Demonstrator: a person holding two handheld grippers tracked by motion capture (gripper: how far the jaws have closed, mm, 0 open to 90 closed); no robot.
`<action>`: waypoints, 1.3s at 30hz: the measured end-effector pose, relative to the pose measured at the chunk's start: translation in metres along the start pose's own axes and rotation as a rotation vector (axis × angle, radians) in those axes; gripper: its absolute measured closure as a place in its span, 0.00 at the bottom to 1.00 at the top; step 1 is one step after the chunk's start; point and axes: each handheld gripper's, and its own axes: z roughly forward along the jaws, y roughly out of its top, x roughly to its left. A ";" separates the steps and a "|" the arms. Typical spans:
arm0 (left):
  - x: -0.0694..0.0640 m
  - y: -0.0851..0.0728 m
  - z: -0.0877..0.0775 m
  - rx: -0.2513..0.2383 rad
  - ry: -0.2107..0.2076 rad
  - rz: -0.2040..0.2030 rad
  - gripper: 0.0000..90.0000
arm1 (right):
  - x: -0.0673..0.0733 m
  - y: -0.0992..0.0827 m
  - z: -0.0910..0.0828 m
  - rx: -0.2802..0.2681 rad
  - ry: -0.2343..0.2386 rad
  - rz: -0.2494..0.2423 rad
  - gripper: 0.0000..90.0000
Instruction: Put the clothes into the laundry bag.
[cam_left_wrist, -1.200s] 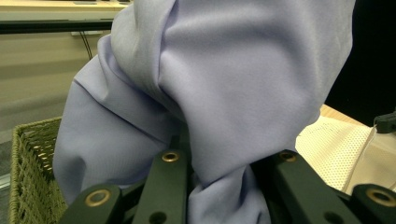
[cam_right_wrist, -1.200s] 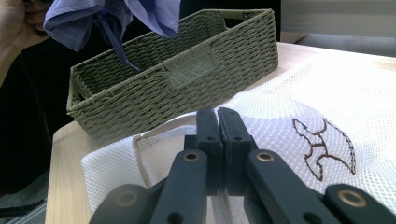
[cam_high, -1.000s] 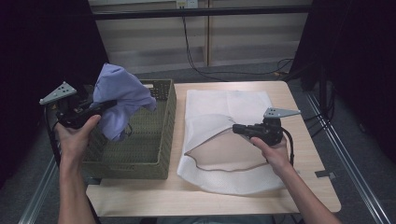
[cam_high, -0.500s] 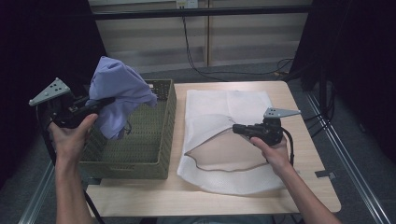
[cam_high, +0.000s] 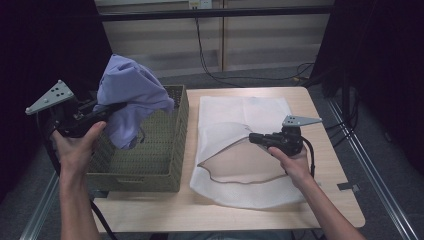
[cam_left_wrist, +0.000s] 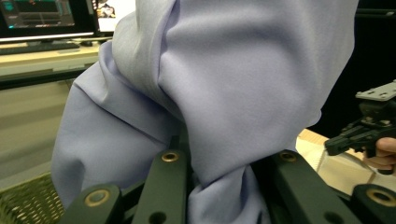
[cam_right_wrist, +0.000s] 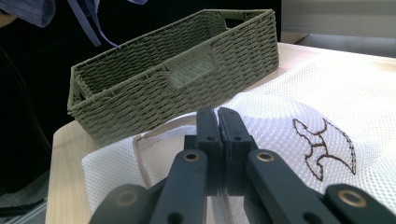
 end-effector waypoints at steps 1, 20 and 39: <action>-0.001 0.001 -0.001 -0.001 -0.008 -0.002 0.84 | 0.000 0.000 0.000 0.000 0.002 -0.001 0.98; -0.024 0.015 0.002 -0.039 -0.073 0.027 0.84 | 0.000 0.000 0.000 0.004 0.003 0.000 0.98; -0.051 0.021 0.022 -0.020 -0.161 0.044 0.84 | 0.000 0.000 0.001 0.004 0.003 -0.002 0.98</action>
